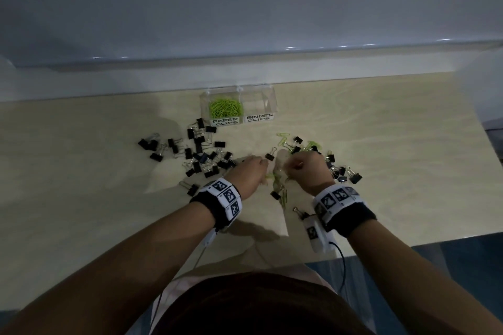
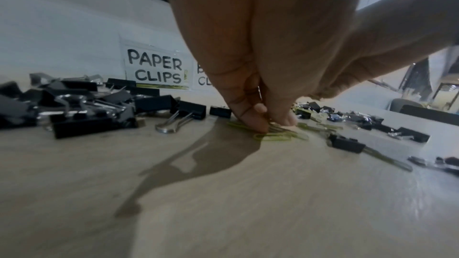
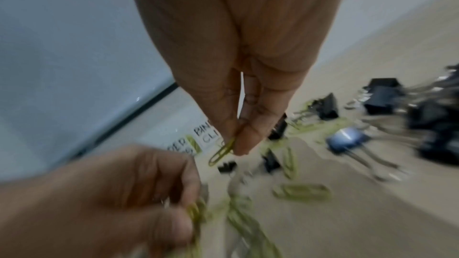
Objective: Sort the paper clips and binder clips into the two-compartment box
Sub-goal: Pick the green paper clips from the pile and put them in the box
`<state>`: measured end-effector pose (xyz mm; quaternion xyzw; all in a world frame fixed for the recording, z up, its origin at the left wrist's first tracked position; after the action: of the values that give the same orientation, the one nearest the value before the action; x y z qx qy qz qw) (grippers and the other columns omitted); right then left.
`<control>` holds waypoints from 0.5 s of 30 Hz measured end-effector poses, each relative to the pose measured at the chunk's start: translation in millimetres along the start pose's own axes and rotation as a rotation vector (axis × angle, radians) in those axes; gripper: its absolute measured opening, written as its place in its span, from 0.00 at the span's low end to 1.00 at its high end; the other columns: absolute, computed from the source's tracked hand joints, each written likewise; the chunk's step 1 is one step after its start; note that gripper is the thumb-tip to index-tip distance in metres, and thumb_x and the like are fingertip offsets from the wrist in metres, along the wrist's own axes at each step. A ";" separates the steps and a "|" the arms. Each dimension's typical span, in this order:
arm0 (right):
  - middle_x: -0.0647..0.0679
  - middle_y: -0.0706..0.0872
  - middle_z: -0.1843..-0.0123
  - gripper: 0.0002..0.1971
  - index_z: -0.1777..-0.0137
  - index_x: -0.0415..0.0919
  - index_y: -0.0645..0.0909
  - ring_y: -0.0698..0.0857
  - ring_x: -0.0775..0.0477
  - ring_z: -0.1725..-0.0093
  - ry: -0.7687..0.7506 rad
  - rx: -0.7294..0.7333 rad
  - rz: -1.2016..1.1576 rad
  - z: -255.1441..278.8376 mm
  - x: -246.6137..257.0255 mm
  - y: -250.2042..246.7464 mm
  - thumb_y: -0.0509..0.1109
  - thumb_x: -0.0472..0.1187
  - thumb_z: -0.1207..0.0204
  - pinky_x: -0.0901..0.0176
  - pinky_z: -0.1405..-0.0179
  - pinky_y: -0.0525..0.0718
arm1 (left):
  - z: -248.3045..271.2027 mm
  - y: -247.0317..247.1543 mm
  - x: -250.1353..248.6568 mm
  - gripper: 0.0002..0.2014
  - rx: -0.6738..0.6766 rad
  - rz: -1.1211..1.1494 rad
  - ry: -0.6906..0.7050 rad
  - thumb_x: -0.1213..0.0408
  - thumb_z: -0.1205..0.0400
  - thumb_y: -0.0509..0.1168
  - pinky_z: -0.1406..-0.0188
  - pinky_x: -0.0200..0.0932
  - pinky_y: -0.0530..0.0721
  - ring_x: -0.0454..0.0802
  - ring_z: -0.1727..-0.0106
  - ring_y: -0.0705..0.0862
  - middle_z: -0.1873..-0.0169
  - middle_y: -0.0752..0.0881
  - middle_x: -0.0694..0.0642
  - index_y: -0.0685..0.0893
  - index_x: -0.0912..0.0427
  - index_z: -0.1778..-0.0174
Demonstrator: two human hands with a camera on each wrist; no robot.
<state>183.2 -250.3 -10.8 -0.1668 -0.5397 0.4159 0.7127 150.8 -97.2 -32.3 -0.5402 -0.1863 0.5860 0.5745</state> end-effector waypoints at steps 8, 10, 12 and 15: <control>0.44 0.89 0.66 0.04 0.64 0.38 0.88 0.87 0.48 0.67 -0.117 -0.021 -0.246 -79.3 100.0 -23.7 0.76 0.29 0.35 0.52 0.59 0.90 | 27.2 -62.9 35.5 0.03 -0.280 0.502 -0.166 0.67 0.21 0.68 0.66 0.30 0.76 0.39 0.66 0.78 0.64 0.83 0.51 0.80 0.61 0.58; 0.46 0.90 0.64 0.02 0.63 0.37 0.88 0.89 0.50 0.63 -0.144 -0.040 -0.220 -98.5 129.7 -15.1 0.75 0.31 0.32 0.56 0.58 0.89 | 30.7 -90.4 57.9 0.03 -0.404 0.523 -0.249 0.68 0.21 0.68 0.65 0.32 0.78 0.37 0.65 0.79 0.65 0.83 0.48 0.80 0.59 0.59; 0.49 0.89 0.62 0.05 0.62 0.40 0.87 0.88 0.53 0.61 -0.128 -0.046 -0.210 -112.0 151.0 -3.1 0.73 0.30 0.30 0.63 0.58 0.87 | 29.1 -116.8 78.9 0.02 -0.528 0.552 -0.290 0.69 0.21 0.68 0.64 0.38 0.82 0.46 0.63 0.82 0.63 0.85 0.54 0.81 0.63 0.58; 0.47 0.89 0.56 0.07 0.56 0.40 0.88 0.86 0.52 0.57 -0.143 -0.004 -0.089 -121.7 164.2 14.2 0.71 0.31 0.28 0.65 0.54 0.85 | 14.1 -142.3 101.2 0.05 -0.618 0.499 -0.368 0.66 0.23 0.70 0.62 0.42 0.84 0.50 0.63 0.83 0.62 0.85 0.55 0.81 0.63 0.58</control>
<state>299.6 -89.2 38.9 -0.1139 -0.5967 0.3938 0.6899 230.8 35.5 49.6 -0.6019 -0.3161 0.7099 0.1838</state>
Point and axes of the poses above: each hand's wrist, its own z-axis away from the middle knuckle, its own y-axis out of the palm, x = y × z, the point moved 3 cm from there along -z, towards the middle knuckle
